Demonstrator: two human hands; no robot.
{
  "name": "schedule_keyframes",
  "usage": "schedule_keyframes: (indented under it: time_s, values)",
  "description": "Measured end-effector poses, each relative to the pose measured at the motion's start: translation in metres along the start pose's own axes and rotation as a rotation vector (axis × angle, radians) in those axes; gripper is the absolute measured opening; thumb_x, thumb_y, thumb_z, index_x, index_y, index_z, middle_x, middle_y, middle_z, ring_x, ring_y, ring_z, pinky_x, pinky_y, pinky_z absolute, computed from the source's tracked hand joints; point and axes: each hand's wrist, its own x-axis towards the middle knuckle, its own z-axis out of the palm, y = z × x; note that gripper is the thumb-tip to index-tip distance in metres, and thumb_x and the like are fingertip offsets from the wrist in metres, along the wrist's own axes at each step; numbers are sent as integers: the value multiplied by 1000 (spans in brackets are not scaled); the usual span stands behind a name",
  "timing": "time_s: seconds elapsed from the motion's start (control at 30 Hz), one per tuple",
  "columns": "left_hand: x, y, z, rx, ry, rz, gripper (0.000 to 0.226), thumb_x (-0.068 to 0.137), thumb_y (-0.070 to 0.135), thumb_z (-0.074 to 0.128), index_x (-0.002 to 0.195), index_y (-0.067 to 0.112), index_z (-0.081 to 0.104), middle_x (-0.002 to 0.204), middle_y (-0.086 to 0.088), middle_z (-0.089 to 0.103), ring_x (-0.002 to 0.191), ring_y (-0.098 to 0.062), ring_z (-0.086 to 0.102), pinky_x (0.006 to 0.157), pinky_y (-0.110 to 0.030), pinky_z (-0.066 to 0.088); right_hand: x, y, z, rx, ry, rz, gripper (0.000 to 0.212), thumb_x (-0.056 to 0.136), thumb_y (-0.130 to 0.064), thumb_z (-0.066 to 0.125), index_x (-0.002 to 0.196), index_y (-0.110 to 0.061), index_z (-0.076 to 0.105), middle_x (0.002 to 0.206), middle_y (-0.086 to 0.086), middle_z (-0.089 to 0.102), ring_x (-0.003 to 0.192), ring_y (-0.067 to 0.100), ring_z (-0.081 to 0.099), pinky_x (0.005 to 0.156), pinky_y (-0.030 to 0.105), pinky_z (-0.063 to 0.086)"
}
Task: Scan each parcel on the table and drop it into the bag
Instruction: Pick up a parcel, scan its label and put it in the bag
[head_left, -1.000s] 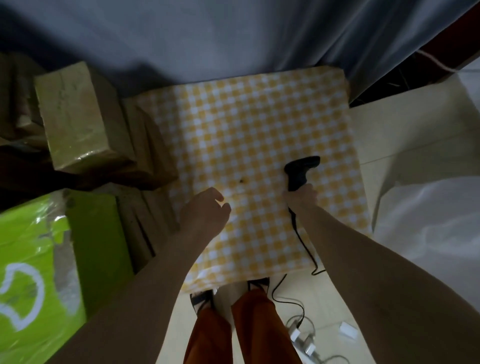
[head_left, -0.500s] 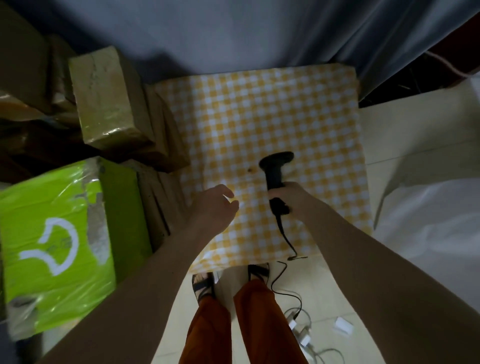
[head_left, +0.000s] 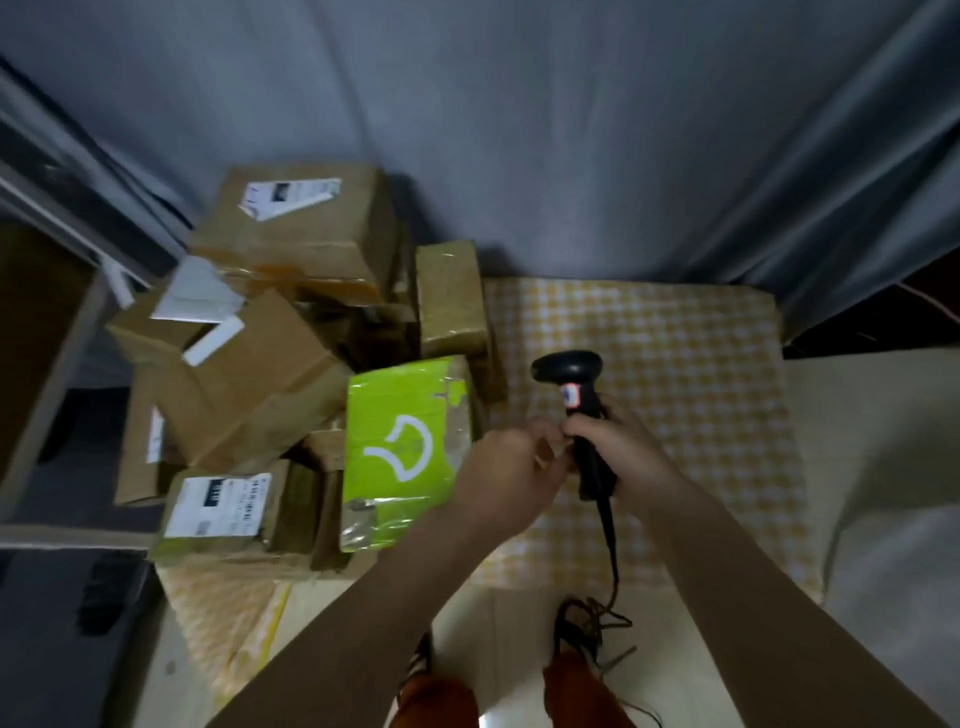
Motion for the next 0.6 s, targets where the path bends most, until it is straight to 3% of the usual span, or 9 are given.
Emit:
schedule_keyframes:
  time_s: [0.07,0.13,0.27,0.4,0.6]
  values:
    - [-16,-12,-23,12,24,23,22,82,33,59,97,21,70,88,-3,73,83,-26,68,72,-35,53,-14,-6,23,-16,-6,-16,27,80,8,57,106,-1,57,78,16,60,63,26,61,57,33,54]
    - [-28,-25,-46,-10,29,32,32,76,34,53,99,20,70,90,-2,73,84,-24,67,74,-33,53,-27,-10,45,-11,-1,-31,23,81,9,56,101,-1,55,71,14,57,58,24,57,53,31,52]
    - [-53,-68,-90,-37,54,44,15,84,21,63,98,18,69,89,2,69,79,-17,64,76,-31,52,-55,-12,94,23,11,-84,10,87,0,60,93,-8,58,59,6,53,51,20,52,50,30,45]
    - [-76,-119,-128,-23,54,48,18,87,20,66,104,17,69,96,2,69,87,-18,65,80,-28,50,-73,-6,143,59,47,-166,5,88,-4,61,88,-6,56,52,5,51,42,19,47,42,26,42]
    - [-96,-179,-160,39,63,9,32,86,24,68,118,21,64,119,-2,60,112,-19,58,95,-27,44,-95,3,197,64,16,-119,5,90,-10,62,91,-6,57,64,11,56,43,22,49,42,26,44]
